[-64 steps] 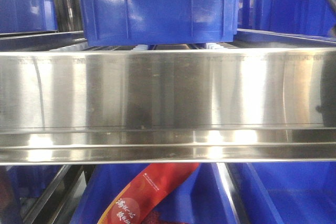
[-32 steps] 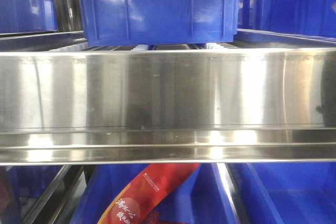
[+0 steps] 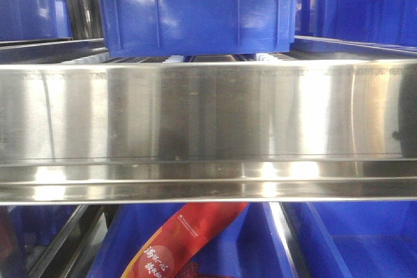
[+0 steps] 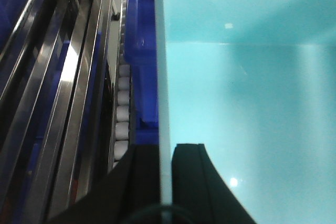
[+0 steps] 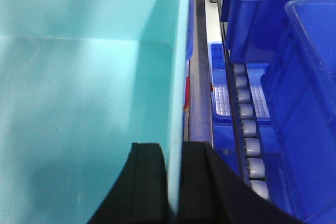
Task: Fetch blue bin and place on conveyor start
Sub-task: 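Lift the light-blue bin up off the shelf with both grippers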
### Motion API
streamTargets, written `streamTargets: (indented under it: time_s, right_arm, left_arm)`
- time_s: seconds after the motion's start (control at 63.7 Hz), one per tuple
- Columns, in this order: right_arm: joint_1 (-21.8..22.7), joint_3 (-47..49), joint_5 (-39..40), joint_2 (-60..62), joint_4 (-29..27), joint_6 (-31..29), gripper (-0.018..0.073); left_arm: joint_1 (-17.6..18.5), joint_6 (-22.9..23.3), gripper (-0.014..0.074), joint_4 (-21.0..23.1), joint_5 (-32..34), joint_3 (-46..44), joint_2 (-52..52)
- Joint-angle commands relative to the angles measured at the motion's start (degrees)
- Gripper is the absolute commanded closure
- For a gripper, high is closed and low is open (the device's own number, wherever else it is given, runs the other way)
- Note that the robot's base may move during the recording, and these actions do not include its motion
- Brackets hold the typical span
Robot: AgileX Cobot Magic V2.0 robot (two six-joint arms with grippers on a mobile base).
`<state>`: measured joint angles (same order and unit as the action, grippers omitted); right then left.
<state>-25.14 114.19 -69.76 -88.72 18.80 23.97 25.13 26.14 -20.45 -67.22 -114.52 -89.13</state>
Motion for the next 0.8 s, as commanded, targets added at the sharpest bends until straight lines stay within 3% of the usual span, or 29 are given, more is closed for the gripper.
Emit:
streamTargets:
  time_s: [0.0,0.785]
  right_arm:
    - [-0.02,0.64,2.09,0.73,1.90,-0.93,0.0713]
    - [-0.02,0.64,2.22,0.73,2.09,-0.93,0.0713]
  left_arm:
    - [0.30,-0.55,0.0707,-0.92,2.48,-0.69,0.35]
    - [0.18,-0.55,0.0707,-0.92,2.69,-0.69,0.35]
